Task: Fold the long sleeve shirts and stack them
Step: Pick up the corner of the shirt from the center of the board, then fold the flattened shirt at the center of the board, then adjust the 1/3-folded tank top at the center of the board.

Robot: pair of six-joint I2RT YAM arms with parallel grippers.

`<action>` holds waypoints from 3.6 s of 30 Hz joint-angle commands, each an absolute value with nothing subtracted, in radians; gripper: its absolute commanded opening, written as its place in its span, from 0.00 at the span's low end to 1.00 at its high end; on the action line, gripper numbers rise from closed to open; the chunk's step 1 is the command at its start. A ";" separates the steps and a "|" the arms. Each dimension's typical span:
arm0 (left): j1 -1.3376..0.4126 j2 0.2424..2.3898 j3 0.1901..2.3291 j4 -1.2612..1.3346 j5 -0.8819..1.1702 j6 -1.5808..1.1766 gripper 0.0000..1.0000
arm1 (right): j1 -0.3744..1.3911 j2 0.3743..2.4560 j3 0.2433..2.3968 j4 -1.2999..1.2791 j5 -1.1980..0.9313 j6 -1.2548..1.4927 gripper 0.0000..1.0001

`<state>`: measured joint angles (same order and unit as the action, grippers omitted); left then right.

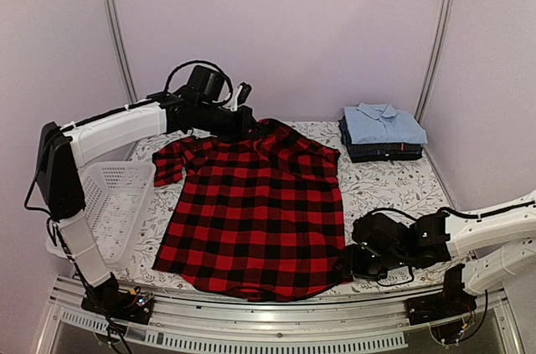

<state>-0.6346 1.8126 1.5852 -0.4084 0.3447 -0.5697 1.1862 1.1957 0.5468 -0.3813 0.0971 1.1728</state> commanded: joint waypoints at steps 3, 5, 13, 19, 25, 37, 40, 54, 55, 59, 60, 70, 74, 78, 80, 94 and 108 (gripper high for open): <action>-0.612 1.732 1.545 -0.423 0.368 -0.571 0.00 | 1.282 1.249 0.547 -0.428 0.179 1.375 0.54; -0.609 1.723 1.545 -0.431 0.371 -0.566 0.00 | 1.300 1.263 0.544 -0.445 0.187 1.426 0.54; -0.587 1.716 1.567 -0.471 0.385 -0.542 0.00 | 1.322 1.269 0.540 -0.384 0.243 1.496 0.48; -0.548 1.698 1.579 -0.496 0.387 -0.533 0.00 | 1.322 1.325 0.596 -0.390 0.266 1.503 0.27; -0.501 1.685 1.577 -0.525 0.400 -0.518 0.00 | 1.343 1.435 0.754 -0.510 0.298 1.470 0.00; -0.327 1.695 1.583 -0.598 0.433 -0.493 0.00 | 1.410 1.801 1.222 -0.692 0.280 1.162 0.00; -0.285 1.700 1.572 -0.601 0.434 -0.492 0.00 | 1.410 1.850 1.251 -0.657 0.249 1.091 0.00; -0.187 1.735 1.627 -0.597 0.457 -0.482 0.00 | 1.407 1.932 1.369 -0.583 0.188 0.959 0.00; -0.186 1.740 1.637 -0.597 0.457 -0.480 0.00 | 1.407 1.937 1.377 -0.578 0.183 0.953 0.00; -0.183 1.760 1.680 -0.605 0.451 -0.480 0.00 | 1.401 1.959 1.403 -0.553 0.157 0.931 0.00; -0.182 1.759 1.686 -0.607 0.446 -0.482 0.00 | 1.401 1.964 1.409 -0.549 0.151 0.924 0.00; -0.171 1.755 1.725 -0.604 0.435 -0.472 0.00 | 1.400 2.014 1.415 -0.496 0.090 0.920 0.00; -0.173 1.754 1.685 -0.594 0.446 -0.471 0.00 | 1.397 2.016 1.409 -0.478 0.083 0.919 0.15; -0.171 1.744 1.638 -0.573 0.449 -0.471 0.00 | 1.364 1.964 1.393 -0.447 0.092 0.909 0.44; -0.171 1.744 1.627 -0.567 0.450 -0.474 0.00 | 1.329 1.922 1.386 -0.438 0.102 0.896 0.56; -0.172 1.672 1.539 -0.511 0.421 -0.497 0.00 | 0.957 1.781 1.351 -0.361 0.140 0.765 0.68; -0.172 1.695 1.625 -0.462 0.375 -0.459 0.00 | 0.743 1.948 1.450 -0.232 -0.050 0.623 0.51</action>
<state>-0.1810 1.6676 1.5574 -0.4969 0.3889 -0.4824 0.7410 1.8832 1.4124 -0.2760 0.0277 0.6796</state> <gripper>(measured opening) 0.040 0.553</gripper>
